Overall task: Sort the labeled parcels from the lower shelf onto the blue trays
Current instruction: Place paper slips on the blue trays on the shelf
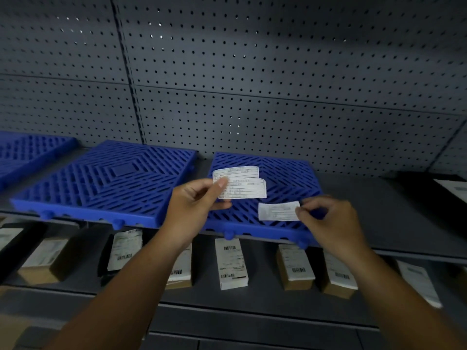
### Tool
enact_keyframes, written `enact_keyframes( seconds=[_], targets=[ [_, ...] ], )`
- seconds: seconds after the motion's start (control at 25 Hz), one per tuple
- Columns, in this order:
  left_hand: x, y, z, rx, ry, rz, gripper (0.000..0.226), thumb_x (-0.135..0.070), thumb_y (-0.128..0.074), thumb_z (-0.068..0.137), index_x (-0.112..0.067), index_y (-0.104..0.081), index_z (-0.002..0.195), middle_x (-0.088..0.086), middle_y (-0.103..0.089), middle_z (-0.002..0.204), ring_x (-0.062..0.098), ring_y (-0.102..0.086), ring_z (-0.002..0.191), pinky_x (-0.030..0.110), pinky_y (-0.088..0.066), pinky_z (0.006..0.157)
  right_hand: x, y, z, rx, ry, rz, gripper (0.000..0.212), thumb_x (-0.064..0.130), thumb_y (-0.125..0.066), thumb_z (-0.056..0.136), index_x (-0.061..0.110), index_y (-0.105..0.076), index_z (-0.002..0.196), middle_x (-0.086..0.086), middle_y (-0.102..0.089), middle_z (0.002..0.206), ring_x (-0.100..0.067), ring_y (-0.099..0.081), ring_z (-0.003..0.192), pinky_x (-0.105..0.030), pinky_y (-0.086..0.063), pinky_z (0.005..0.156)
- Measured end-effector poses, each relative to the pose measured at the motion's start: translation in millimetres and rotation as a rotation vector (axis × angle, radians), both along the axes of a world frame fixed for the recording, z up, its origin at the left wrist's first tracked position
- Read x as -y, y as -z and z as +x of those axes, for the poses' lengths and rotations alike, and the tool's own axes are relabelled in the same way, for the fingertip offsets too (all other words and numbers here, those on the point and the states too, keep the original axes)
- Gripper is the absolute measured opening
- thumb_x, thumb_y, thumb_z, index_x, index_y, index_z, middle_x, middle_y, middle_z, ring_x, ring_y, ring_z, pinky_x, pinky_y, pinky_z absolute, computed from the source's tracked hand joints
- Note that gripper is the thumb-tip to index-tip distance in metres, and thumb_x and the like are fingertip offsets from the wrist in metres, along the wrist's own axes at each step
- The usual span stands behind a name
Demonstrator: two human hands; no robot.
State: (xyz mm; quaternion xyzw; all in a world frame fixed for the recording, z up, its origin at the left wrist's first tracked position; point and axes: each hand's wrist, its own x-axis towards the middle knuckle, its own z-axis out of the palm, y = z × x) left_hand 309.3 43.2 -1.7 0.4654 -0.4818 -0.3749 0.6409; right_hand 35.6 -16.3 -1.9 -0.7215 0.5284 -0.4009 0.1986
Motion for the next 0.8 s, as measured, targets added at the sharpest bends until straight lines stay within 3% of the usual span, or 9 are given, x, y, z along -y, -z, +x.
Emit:
enact_keyframes(
  seconds=[0.08,0.16,0.28,0.36,0.52,0.8],
  targets=[
    [0,-6,0,0.001,-0.013,0.008,0.028,-0.035,-0.07,0.091,-0.011,-0.08,0.1,0.004,-0.08,0.107,0.026,-0.078,0.095,0.039,-0.063,0.087,0,2,3,-0.148,0.046,-0.069,0.016,0.021,-0.085,0.078,0.026,-0.071,0.071,0.013,-0.067,0.093,-0.01,-0.068,0.089,-0.037,-0.056,0.086],
    [-1,-11,-2,0.017,-0.019,0.014,0.029,-0.034,-0.07,0.091,-0.01,-0.08,0.101,0.004,-0.08,0.107,0.026,-0.078,0.095,0.039,-0.063,0.087,-1,1,4,-0.187,0.038,-0.086,0.016,0.022,-0.086,0.077,0.022,-0.07,0.073,0.009,-0.066,0.092,-0.014,-0.065,0.088,-0.041,-0.055,0.085],
    [-2,-18,-2,0.049,-0.015,0.007,0.028,-0.035,-0.069,0.091,-0.01,-0.08,0.099,0.004,-0.08,0.106,0.025,-0.078,0.095,0.037,-0.063,0.085,1,-4,4,-0.123,0.064,-0.113,0.019,0.019,-0.083,0.08,0.017,-0.074,0.096,0.003,-0.065,0.101,-0.016,-0.065,0.093,-0.03,-0.051,0.081],
    [-4,-20,2,0.092,-0.021,-0.002,0.027,-0.036,-0.069,0.091,-0.013,-0.081,0.098,0.003,-0.081,0.106,0.025,-0.078,0.094,0.035,-0.063,0.084,-5,-15,16,0.05,-0.021,-0.147,0.02,0.019,-0.077,0.088,0.021,-0.074,0.108,0.01,-0.068,0.106,-0.006,-0.064,0.097,-0.017,-0.048,0.084],
    [-11,-20,27,0.145,0.007,-0.025,0.022,-0.033,-0.067,0.096,-0.017,-0.082,0.096,0.001,-0.081,0.107,0.023,-0.078,0.094,0.027,-0.062,0.081,-28,-38,61,0.281,-0.262,-0.16,0.011,0.025,-0.073,0.093,0.024,-0.076,0.104,0.017,-0.075,0.096,-0.002,-0.069,0.096,-0.012,-0.052,0.084],
    [-26,-14,123,0.083,0.047,-0.038,0.024,-0.031,-0.067,0.092,-0.012,-0.082,0.096,0.007,-0.081,0.102,0.02,-0.076,0.095,0.027,-0.061,0.081,-50,-46,172,0.242,-0.323,-0.146,0.011,0.02,-0.083,0.084,0.025,-0.081,0.093,0.02,-0.077,0.086,0.001,-0.072,0.082,-0.011,-0.054,0.075]
  ],
)
